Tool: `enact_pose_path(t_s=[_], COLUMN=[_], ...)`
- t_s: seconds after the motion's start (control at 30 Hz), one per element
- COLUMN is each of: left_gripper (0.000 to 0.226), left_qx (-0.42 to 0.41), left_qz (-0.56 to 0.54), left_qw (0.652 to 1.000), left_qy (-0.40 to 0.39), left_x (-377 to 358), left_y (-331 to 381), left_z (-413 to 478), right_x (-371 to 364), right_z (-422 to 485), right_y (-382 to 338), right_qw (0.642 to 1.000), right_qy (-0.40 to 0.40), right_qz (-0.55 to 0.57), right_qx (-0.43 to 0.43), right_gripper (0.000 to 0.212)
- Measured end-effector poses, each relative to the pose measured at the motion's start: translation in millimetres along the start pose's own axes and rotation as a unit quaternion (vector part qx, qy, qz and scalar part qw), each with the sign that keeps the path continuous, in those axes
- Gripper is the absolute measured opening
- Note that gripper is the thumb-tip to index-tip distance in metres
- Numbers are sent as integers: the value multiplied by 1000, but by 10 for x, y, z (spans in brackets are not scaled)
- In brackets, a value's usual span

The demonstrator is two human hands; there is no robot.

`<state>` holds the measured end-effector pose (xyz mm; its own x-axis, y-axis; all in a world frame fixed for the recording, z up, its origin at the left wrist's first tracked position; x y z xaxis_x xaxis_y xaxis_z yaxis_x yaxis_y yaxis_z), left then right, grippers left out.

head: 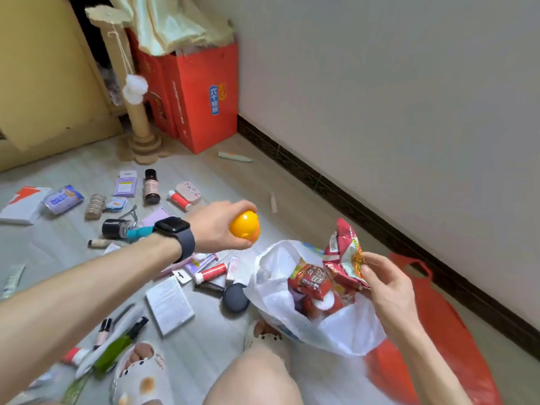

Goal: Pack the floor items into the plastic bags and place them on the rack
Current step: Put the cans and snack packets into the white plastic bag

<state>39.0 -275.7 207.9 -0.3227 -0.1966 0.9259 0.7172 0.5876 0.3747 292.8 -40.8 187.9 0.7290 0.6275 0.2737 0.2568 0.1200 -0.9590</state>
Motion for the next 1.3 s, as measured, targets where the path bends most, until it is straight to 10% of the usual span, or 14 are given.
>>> enact_pose_path(t_s=[0.37,0.57,0.73,0.87,1.07,1.2,1.3], left_gripper=[62,60,67,81,69,64,70], left_qx=[-104,-65,-26,5,-52,-107,-112], left_qz=[89,126,80,30,-32,-51,-33], left_qw=[979,978,987,994,992,985,985], left_qy=[-154,-153,-138,-110,-107,-123,-128], left_x=[-847,-945,-853,-841,-1137,-1425,-1655], left_y=[1078,860,665,727,1323,1616,1610], left_z=[201,220,291,359,401,375,346], right_x=[-82,-397,-586,-489,-574,-243,203], right_z=[-23,340,485,350,23,-147,-344], right_y=[818,1172,1257,1113,774,926,1145], right_qw=[933,933,894,990,927,946,978], right_qy=[-154,-219,-193,-21,-243,-143,57], right_qz=[169,-60,-404,-133,174,148,-157], right_qx=[-276,-280,-23,-50,-226,-252,-124], right_gripper=[30,31,15,24,62,54,78])
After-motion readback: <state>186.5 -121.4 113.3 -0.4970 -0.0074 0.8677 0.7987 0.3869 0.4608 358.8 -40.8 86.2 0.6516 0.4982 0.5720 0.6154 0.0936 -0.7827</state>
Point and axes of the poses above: each hand's wrist, its own z-axis towards the middle knuckle, its own x-axis out of the back of the hand, y = z × x, the point moved 5 cm from there along z, towards the middle knuckle, and after that the axes turned 3 degrees about y, right-handed, at the moved point
